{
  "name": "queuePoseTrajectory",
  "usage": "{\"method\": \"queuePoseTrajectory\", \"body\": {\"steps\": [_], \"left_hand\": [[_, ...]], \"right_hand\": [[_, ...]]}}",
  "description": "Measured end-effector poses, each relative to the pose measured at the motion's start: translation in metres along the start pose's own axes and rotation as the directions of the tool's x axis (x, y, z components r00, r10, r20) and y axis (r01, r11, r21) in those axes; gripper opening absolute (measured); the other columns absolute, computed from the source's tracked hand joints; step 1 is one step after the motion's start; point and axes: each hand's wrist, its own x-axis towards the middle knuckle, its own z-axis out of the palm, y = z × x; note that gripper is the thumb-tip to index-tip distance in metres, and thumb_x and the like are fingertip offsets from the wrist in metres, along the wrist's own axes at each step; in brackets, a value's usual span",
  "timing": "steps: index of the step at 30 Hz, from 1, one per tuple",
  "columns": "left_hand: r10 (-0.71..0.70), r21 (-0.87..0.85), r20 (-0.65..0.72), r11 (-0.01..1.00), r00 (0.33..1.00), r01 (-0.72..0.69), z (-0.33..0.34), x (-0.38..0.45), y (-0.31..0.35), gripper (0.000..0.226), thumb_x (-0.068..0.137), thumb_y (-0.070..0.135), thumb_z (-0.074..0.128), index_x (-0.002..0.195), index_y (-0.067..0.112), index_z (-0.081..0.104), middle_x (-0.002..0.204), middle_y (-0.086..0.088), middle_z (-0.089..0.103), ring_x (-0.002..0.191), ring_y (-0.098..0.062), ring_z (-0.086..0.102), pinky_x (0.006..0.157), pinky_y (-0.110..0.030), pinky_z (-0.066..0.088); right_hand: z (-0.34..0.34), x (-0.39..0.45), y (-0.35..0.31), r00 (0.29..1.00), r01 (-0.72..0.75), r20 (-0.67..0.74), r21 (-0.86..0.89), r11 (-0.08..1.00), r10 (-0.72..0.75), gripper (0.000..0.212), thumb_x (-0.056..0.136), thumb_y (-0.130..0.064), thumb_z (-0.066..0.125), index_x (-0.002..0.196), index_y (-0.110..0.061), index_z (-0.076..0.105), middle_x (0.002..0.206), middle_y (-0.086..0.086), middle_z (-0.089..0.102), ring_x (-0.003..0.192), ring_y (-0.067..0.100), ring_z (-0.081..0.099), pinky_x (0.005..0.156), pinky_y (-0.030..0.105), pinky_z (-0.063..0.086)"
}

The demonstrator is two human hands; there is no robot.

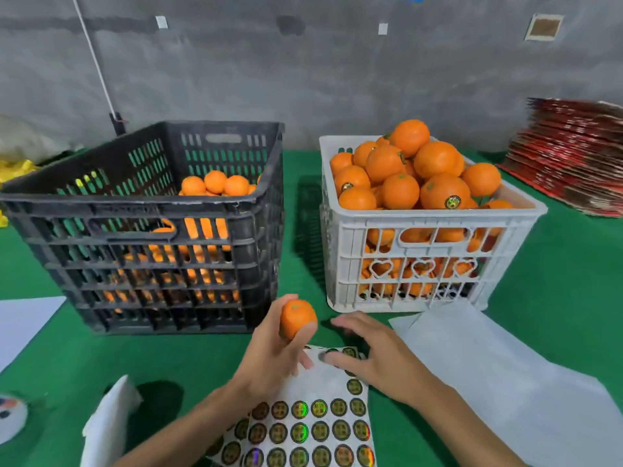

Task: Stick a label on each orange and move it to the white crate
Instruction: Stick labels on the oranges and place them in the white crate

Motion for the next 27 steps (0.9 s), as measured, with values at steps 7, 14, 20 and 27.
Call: {"method": "queuePoseTrajectory", "body": {"steps": [7,14,20,27], "left_hand": [[-0.002,0.02,-0.073,1.0,0.997,0.003,0.004,0.001,-0.017,0.059,0.093,0.066,0.06,0.142,0.044,0.035,0.081,-0.006,0.076,0.062,-0.024,0.073,0.058,-0.028,0.056],[0.008,0.03,-0.069,1.0,0.998,-0.006,0.004,0.005,-0.026,0.054,0.094,0.063,0.062,0.139,0.051,0.035,0.079,-0.003,0.076,0.061,-0.021,0.073,0.057,-0.026,0.055],[0.051,0.029,-0.059,0.998,0.997,-0.049,0.004,0.006,-0.029,0.052,0.096,0.058,0.065,0.14,0.052,0.037,0.081,-0.002,0.076,0.062,-0.019,0.073,0.056,-0.024,0.055],[0.097,0.096,-0.035,0.991,0.995,-0.094,0.005,0.005,-0.034,0.068,0.089,0.063,0.072,0.147,0.055,0.036,0.109,0.0,0.069,0.073,-0.025,0.075,0.065,-0.026,0.059]], "right_hand": [[0.008,-0.005,0.007,0.997,0.06,0.047,-0.081,0.995,-0.057,0.053,0.084,-0.064,0.07,0.122,-0.027,0.074,0.118,-0.021,0.056,0.112,-0.004,0.046,0.098,0.014,0.035],[0.018,0.0,0.007,0.998,0.036,-0.056,-0.019,0.999,-0.037,0.021,0.092,-0.049,0.069,0.091,-0.032,0.081,0.092,-0.018,0.057,0.096,0.006,0.052,0.082,0.015,0.035],[0.026,0.007,0.006,0.959,-0.15,-0.191,0.281,0.948,0.208,0.022,0.093,-0.031,0.073,0.072,-0.025,0.075,0.085,-0.009,0.06,0.083,0.013,0.061,0.078,0.032,0.049],[0.039,0.02,-0.023,0.837,-0.092,-0.496,0.289,0.953,0.231,0.008,0.094,-0.037,0.07,0.097,-0.037,0.077,0.1,-0.018,0.063,0.096,0.007,0.064,0.08,0.027,0.053]]}}
